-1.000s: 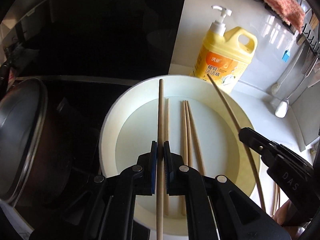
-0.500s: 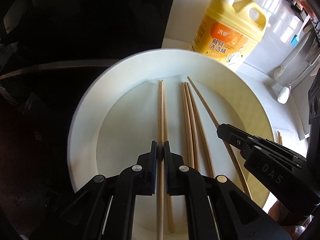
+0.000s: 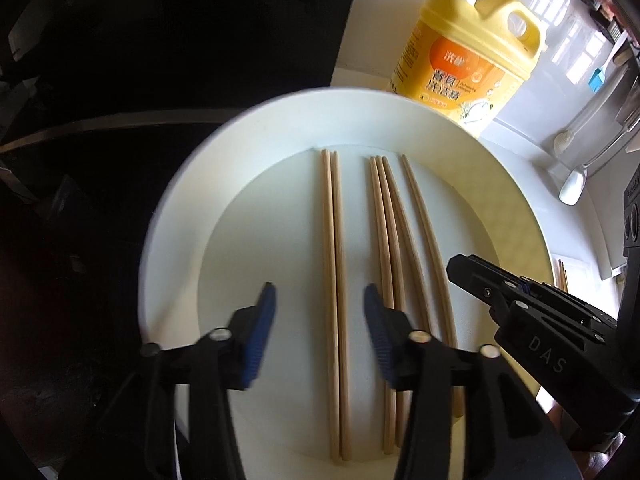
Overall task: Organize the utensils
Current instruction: 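Open both tools to drop the chopsticks into the basin, then move both open tools back over the remaining chopsticks on the board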
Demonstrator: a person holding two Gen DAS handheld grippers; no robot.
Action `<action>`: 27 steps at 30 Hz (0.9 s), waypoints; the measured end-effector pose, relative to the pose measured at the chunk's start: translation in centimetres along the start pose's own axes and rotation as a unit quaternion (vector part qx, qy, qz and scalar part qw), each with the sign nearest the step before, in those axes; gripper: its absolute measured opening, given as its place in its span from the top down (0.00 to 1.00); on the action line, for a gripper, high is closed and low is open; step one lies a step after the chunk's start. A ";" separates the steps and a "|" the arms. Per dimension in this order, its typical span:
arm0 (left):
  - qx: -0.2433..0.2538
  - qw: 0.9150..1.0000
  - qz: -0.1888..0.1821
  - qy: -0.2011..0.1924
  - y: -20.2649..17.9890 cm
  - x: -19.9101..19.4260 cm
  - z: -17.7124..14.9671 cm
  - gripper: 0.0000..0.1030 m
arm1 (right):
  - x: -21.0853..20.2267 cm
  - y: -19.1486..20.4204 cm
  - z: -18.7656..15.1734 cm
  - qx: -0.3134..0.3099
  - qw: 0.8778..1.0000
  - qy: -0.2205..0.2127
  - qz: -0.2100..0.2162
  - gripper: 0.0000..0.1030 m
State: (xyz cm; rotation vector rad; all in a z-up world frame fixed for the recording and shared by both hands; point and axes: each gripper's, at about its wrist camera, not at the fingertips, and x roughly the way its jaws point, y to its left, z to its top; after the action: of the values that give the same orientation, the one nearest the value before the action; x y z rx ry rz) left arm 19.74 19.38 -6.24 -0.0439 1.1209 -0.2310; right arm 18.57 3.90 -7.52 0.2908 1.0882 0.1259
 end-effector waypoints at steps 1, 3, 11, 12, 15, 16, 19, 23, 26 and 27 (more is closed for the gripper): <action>0.001 1.000 0.005 -0.006 0.1 -0.4 0.0 0.37 | -0.4 0.0 -0.1 -0.002 1.000 -0.004 -0.001 0.83; 0.004 1.000 0.012 -0.019 0.1 -1.2 -0.1 0.35 | -1.1 -0.1 -0.2 -0.006 1.000 -0.012 -0.002 0.78; 0.005 0.999 0.028 -0.037 -0.1 -3.2 -0.4 0.17 | -4.1 -0.7 -1.4 -0.012 0.999 -0.046 -0.004 0.60; 0.004 0.999 0.029 -0.039 -0.2 -3.5 -0.5 0.17 | -4.5 -0.7 -1.5 -0.014 0.999 -0.051 -0.004 0.58; 0.004 0.999 0.033 -0.042 -0.3 -4.2 -0.7 0.14 | -5.5 -0.7 -2.0 -0.017 0.998 -0.061 -0.009 0.54; 0.004 0.998 0.034 -0.044 -0.3 -4.5 -0.8 0.13 | -5.9 -0.8 -2.3 -0.017 0.998 -0.065 -0.010 0.54; 0.007 0.998 0.039 -0.049 -0.6 -5.3 -1.2 0.12 | -7.2 -1.3 -3.1 -0.016 0.997 -0.072 -0.013 0.51; 0.012 0.998 0.040 -0.054 -1.0 -6.3 -1.8 0.11 | -9.0 -2.1 -4.4 -0.009 0.996 -0.082 -0.016 0.48; 0.014 0.997 0.039 -0.059 -1.4 -7.1 -2.4 0.11 | -9.9 -2.9 -5.2 -0.003 0.996 -0.086 -0.020 0.46; 0.015 0.997 0.040 -0.061 -1.6 -7.3 -2.6 0.11 | -10.2 -3.2 -5.5 0.000 0.996 -0.088 -0.021 0.46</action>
State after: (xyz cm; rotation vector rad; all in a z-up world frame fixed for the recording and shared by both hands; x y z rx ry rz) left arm 14.15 19.55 -0.61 0.0135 0.9953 -0.1704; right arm 8.82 -0.71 -2.11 0.2732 0.9189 0.0619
